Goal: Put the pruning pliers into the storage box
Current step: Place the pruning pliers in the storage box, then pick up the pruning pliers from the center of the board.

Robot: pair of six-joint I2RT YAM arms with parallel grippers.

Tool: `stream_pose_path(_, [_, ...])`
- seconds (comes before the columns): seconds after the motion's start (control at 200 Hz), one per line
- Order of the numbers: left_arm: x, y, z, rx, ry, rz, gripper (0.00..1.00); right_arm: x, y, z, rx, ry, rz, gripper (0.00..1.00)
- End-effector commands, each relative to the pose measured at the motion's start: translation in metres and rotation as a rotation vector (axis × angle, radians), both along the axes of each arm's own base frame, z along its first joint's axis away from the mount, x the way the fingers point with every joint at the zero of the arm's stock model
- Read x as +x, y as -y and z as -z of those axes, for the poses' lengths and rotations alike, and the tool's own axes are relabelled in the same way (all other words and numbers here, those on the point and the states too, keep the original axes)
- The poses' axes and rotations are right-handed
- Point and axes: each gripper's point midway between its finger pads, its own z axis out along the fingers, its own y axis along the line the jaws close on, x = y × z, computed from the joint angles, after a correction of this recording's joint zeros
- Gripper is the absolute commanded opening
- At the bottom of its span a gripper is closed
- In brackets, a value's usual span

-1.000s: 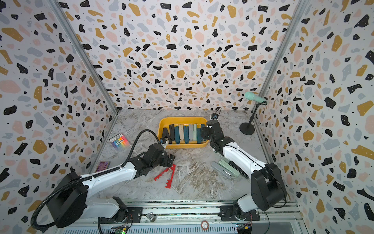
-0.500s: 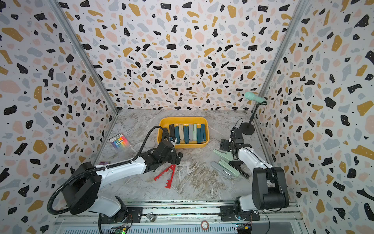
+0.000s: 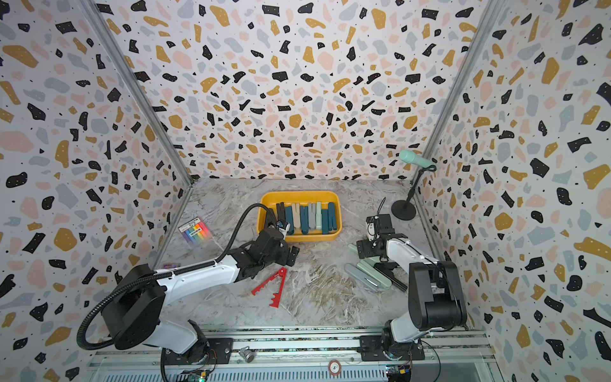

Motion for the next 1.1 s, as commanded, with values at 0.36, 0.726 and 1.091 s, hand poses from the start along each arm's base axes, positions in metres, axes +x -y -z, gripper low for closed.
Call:
stream_pose_path(0.36, [0.02, -0.012, -0.027, -0.074, 0.066, -0.037, 0.99, -0.013, -0.013, 0.017, -0.034, -0.052, -0.133, 0.87])
stream_pose_path(0.726, [0.02, -0.022, -0.029, -0.106, 0.07, -0.075, 0.99, 0.019, -0.013, 0.028, -0.068, -0.024, -0.109, 0.84])
stream_pose_path(1.091, [0.022, -0.025, -0.029, -0.111, 0.073, -0.094, 0.99, 0.034, -0.012, 0.038, -0.079, -0.013, -0.103, 0.96])
